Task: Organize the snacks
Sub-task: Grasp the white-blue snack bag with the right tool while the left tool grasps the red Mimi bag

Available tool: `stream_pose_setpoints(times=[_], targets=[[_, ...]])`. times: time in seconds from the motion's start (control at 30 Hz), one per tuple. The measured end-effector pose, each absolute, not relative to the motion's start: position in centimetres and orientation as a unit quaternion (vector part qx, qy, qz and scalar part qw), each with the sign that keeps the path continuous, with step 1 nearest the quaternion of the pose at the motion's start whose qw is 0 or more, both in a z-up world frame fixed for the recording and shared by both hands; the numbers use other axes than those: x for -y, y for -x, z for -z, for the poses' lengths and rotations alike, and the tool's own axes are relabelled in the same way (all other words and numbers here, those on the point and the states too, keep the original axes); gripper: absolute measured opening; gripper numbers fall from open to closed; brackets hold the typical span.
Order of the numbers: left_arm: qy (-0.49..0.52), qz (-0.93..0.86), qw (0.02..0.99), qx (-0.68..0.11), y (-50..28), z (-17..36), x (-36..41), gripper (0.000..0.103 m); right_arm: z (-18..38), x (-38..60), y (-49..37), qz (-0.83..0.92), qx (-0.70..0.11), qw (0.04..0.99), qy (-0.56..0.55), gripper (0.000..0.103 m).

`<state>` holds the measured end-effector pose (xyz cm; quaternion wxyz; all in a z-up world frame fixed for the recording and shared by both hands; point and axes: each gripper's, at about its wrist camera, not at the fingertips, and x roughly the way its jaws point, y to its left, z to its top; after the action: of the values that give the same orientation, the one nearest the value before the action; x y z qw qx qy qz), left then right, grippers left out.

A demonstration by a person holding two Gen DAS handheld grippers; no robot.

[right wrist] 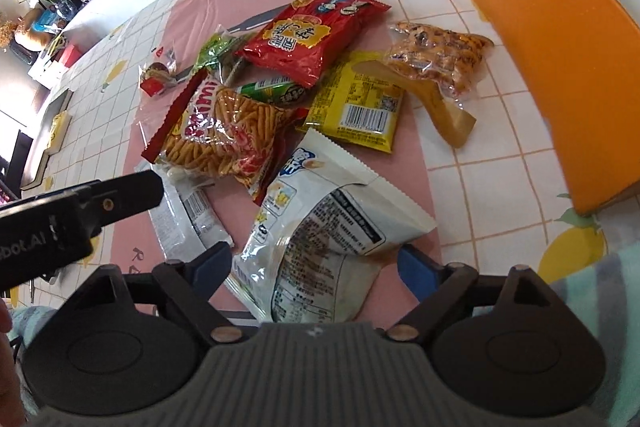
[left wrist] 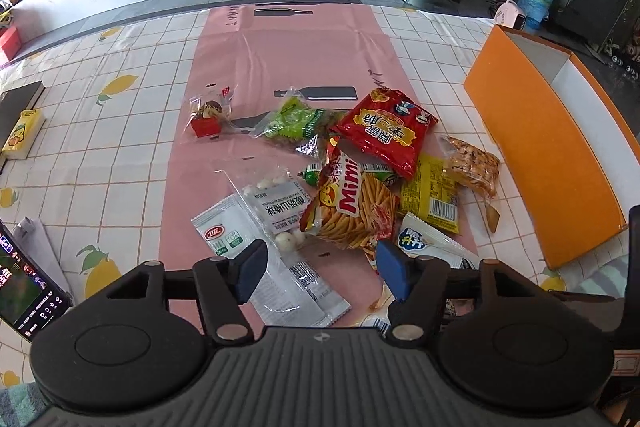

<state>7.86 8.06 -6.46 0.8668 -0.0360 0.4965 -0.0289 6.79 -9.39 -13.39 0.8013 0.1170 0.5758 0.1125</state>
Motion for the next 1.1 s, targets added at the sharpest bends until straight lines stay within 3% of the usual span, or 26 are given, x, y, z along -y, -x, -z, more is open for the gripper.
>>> stream_pose_setpoints(times=[0.1, 0.23, 0.43, 0.87, 0.9, 1.0, 1.1], targets=[[0.045, 0.029, 0.868, -0.494, -8.2, 6.9, -8.6, 0.075, 13.7, 8.7, -7.1, -0.103, -0.567, 0.811, -0.1, 0.082], [0.056, 0.036, 0.866, -0.495, -8.6, 7.8, -9.0, 0.076, 13.2, 8.5, -7.4, -0.107, -0.549, 0.827, -0.065, 0.057], [0.062, 0.048, 0.869, -0.489, -9.2, 8.6, -9.1, 0.083, 11.9, 9.6, -7.8, -0.118, -0.531, 0.838, -0.028, 0.038], [0.063, 0.059, 0.883, -0.461, -10.4, 10.8, -8.6, 0.088, 12.0, 11.3, -9.2, -0.123, -0.526, 0.841, 0.001, 0.038], [0.063, 0.058, 0.886, -0.457, -10.4, 10.9, -8.5, 0.088, 12.2, 11.4, -9.3, -0.122, -0.53, 0.839, -0.005, 0.039], [0.056, 0.059, 0.892, -0.445, -10.8, 11.1, -8.0, 0.088, 12.5, 11.8, -9.7, -0.114, -0.533, 0.838, -0.012, 0.056], [0.057, 0.063, 0.892, -0.445, -11.3, 11.6, -7.6, 0.088, 12.7, 12.1, -10.4, -0.114, -0.538, 0.835, -0.024, 0.061]])
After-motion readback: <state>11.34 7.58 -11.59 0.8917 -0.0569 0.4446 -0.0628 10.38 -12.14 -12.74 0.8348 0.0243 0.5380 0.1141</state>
